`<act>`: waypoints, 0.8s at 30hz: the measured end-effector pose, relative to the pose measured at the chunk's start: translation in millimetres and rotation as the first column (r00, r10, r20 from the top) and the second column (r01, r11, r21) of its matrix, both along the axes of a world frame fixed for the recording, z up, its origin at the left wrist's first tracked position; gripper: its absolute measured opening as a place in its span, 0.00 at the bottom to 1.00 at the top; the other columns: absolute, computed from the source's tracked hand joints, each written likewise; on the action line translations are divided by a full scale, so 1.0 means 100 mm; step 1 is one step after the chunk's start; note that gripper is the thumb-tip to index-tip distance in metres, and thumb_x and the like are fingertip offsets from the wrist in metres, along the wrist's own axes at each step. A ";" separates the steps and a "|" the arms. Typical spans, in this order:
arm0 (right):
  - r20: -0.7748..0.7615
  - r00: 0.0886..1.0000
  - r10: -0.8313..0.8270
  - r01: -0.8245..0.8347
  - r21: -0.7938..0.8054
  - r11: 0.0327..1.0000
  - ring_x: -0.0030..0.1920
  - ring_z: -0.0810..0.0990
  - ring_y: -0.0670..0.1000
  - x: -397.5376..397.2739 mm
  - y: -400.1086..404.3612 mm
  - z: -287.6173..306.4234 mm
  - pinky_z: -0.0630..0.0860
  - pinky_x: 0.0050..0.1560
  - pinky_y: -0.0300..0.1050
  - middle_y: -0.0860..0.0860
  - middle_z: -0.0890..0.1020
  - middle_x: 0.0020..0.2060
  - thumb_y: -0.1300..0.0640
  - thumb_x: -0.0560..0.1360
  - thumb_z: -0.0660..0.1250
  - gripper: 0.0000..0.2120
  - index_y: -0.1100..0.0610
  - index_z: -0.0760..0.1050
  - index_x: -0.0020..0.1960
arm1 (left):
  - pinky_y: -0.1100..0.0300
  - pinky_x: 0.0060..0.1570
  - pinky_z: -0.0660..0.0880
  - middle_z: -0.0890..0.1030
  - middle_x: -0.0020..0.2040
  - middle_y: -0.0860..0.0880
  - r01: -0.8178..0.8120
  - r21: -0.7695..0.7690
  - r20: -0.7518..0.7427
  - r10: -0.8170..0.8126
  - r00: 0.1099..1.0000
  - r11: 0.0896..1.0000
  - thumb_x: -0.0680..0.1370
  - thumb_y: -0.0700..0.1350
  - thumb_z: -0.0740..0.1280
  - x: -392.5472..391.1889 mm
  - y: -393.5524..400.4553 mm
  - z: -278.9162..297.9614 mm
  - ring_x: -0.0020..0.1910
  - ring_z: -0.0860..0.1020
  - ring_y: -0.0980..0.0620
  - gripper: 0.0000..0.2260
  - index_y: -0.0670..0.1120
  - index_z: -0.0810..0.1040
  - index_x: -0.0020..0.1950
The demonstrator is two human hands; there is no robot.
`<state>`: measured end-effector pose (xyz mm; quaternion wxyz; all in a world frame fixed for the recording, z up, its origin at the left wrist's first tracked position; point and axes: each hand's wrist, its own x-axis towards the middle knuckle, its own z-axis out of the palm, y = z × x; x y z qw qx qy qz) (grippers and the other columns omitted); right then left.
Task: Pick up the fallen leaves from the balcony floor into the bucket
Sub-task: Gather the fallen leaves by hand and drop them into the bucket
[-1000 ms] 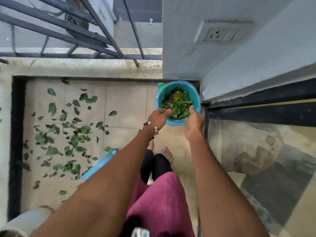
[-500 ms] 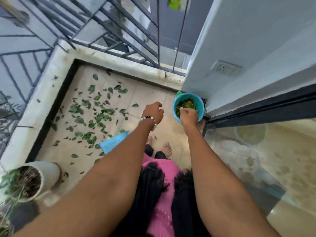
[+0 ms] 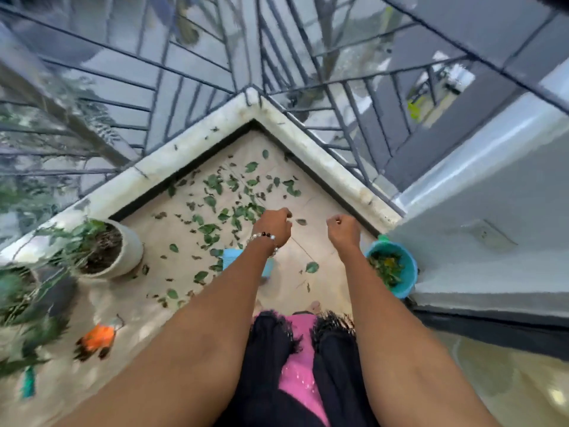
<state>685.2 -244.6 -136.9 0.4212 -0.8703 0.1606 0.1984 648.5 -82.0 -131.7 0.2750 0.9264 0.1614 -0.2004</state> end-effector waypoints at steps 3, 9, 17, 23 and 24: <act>0.042 0.977 0.208 -0.208 -0.003 0.978 0.49 0.79 0.56 -0.04 0.45 0.03 0.68 0.46 0.42 0.56 0.82 0.42 0.57 0.77 0.64 0.10 0.62 0.81 0.46 | 0.52 0.52 0.75 0.79 0.59 0.41 -0.112 0.057 -0.008 0.113 0.994 0.992 0.81 0.45 0.60 -0.21 0.46 0.05 0.57 0.77 0.41 0.15 0.47 0.75 0.66; 0.013 0.848 0.529 -0.529 0.002 0.848 0.53 0.81 0.59 -0.22 1.21 -0.02 0.76 0.56 0.49 0.58 0.83 0.50 0.55 0.78 0.64 0.12 0.61 0.80 0.54 | 0.52 0.52 0.75 0.80 0.58 0.42 -0.395 0.080 0.031 0.394 0.918 0.915 0.80 0.44 0.59 -0.75 1.21 0.13 0.56 0.78 0.43 0.14 0.47 0.76 0.65; 0.001 0.636 0.772 -0.771 0.040 0.636 0.48 0.82 0.62 -0.39 2.12 -0.16 0.79 0.51 0.56 0.61 0.83 0.47 0.57 0.78 0.63 0.12 0.62 0.79 0.56 | 0.51 0.57 0.74 0.79 0.62 0.44 -0.737 0.135 0.033 0.740 0.671 0.662 0.81 0.46 0.60 -1.68 1.72 0.14 0.61 0.76 0.44 0.14 0.49 0.74 0.66; 0.002 0.435 0.900 -0.900 -0.025 0.435 0.48 0.83 0.61 -0.79 2.61 -0.24 0.79 0.52 0.56 0.59 0.84 0.46 0.55 0.78 0.63 0.12 0.61 0.81 0.53 | 0.51 0.57 0.74 0.79 0.62 0.43 -0.813 0.155 0.020 0.821 0.570 0.561 0.81 0.44 0.59 -2.29 1.69 0.10 0.61 0.77 0.43 0.15 0.50 0.74 0.67; 0.009 0.398 0.917 -0.917 -0.029 0.398 0.48 0.83 0.62 -0.88 2.67 -0.24 0.79 0.51 0.56 0.59 0.84 0.46 0.55 0.77 0.64 0.12 0.61 0.81 0.53 | 0.51 0.58 0.75 0.78 0.62 0.43 -0.815 0.160 0.017 0.824 0.566 0.557 0.80 0.44 0.59 -2.38 1.72 0.11 0.61 0.76 0.43 0.15 0.50 0.74 0.67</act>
